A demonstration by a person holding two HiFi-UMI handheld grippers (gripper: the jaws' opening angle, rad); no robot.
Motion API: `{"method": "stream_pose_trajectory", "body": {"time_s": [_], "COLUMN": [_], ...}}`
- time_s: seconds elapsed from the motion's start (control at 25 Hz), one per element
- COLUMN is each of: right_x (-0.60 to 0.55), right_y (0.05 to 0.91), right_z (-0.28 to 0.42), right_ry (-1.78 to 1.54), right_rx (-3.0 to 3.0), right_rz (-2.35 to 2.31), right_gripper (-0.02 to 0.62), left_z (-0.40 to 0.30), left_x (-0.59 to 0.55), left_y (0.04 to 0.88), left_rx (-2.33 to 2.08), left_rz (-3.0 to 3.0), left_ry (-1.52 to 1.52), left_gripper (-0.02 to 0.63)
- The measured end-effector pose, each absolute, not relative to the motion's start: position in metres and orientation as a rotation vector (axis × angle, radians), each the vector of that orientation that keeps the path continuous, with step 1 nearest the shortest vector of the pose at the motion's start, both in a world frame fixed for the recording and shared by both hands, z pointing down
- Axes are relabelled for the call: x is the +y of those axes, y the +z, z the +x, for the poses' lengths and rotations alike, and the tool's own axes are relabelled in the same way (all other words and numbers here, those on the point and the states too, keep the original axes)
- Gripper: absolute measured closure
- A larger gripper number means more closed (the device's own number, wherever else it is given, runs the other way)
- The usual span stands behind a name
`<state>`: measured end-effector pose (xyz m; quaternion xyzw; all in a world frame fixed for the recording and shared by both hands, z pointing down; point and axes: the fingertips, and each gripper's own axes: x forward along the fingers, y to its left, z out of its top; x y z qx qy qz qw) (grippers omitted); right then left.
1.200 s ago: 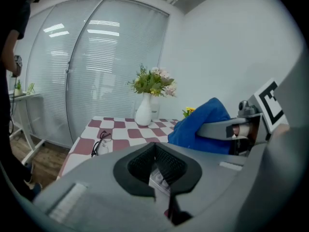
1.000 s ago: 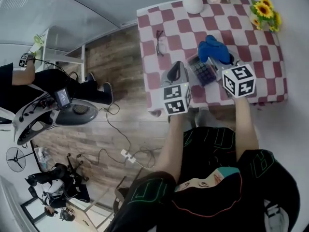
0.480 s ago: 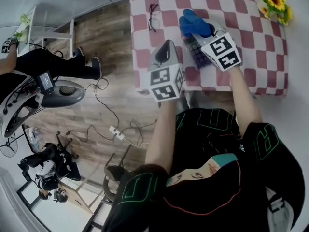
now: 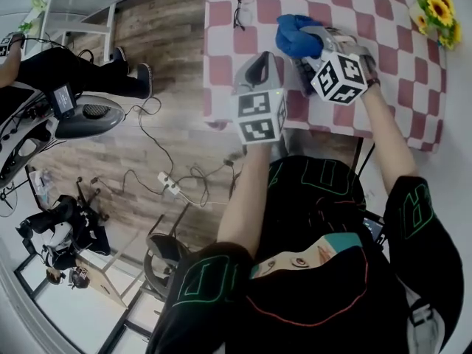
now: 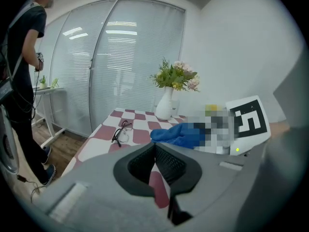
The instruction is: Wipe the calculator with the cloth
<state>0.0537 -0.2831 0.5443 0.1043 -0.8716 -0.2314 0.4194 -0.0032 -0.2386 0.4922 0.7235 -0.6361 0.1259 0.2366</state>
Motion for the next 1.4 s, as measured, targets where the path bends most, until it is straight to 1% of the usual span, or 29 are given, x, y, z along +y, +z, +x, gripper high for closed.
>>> {"method": "stream_pose_trajectory", "body": {"time_s": [0.48, 1.4], "right_x": [-0.254, -0.195], "right_y": [0.558, 0.558], "right_z": [0.06, 0.095], "right_ry": [-0.744, -0.644], "right_rx": [-2.069, -2.078], "right_rz": [0.116, 0.074], "right_gripper": [0.494, 0.494], "left_z": [-0.008, 0.006], "left_x": [-0.225, -0.217], "left_y": [0.497, 0.493], "left_rx": [-1.749, -1.74], "left_rz": [1.961, 2.003], "left_ry": [0.366, 0.388], "left_gripper": [0.595, 0.595]}}
